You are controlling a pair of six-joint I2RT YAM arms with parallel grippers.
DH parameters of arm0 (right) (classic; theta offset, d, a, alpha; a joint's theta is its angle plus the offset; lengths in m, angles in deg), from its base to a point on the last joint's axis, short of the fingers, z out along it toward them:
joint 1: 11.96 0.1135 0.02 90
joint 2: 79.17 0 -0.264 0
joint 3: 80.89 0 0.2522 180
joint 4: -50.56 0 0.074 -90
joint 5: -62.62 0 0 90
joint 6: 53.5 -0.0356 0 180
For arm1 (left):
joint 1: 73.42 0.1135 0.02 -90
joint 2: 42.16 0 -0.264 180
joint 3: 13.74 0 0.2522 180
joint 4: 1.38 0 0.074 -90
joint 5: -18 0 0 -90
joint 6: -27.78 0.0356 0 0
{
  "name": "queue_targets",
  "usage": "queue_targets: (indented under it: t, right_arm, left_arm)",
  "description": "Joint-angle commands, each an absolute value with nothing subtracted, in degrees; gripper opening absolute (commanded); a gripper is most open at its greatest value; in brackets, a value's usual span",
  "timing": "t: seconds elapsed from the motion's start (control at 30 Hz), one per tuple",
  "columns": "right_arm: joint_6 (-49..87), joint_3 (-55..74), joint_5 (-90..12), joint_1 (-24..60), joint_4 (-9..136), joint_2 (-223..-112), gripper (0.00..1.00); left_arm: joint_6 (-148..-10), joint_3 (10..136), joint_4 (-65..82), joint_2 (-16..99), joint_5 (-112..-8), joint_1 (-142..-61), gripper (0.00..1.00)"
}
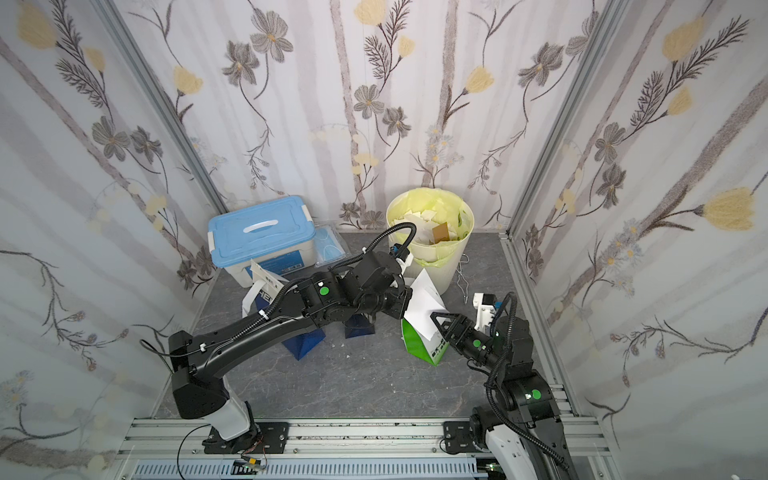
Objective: Shred takeout receipts and throw away
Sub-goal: Tear off the takeout receipt from the takeout bag.
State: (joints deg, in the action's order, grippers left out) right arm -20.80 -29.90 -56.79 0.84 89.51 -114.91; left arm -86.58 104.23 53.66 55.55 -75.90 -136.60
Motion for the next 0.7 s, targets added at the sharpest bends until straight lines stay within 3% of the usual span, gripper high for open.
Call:
queue_targets:
  t: [0.0,0.1,0.27,0.4,0.67]
  right_arm:
    - [-19.48,-29.25,-55.24,0.87,89.55,-115.60,0.55]
    - [-18.81,-29.18,-55.21,0.87,89.60,-116.21,0.53]
    - [-19.48,-29.42,-57.11,0.83,86.59,-117.31,0.39]
    - [-19.36,-30.25,-57.43,0.87,85.16,-118.30,0.34]
    - [-18.57,-32.63,-60.35,0.87,81.81,-119.60,0.09]
  left_arm:
    - [-85.45,105.85,55.18,56.53,-76.44,-136.62,0.00]
    - [-85.25,106.68,55.67,57.16,-75.94,-136.70,0.00]
    - [-85.25,107.16,55.61,58.01,-74.13,-136.70,0.00]
    - [-86.18,107.16,55.19,58.25,-72.22,-136.57,0.00]
    - [-88.08,106.72,56.03,58.85,-71.25,-136.50,0.00]
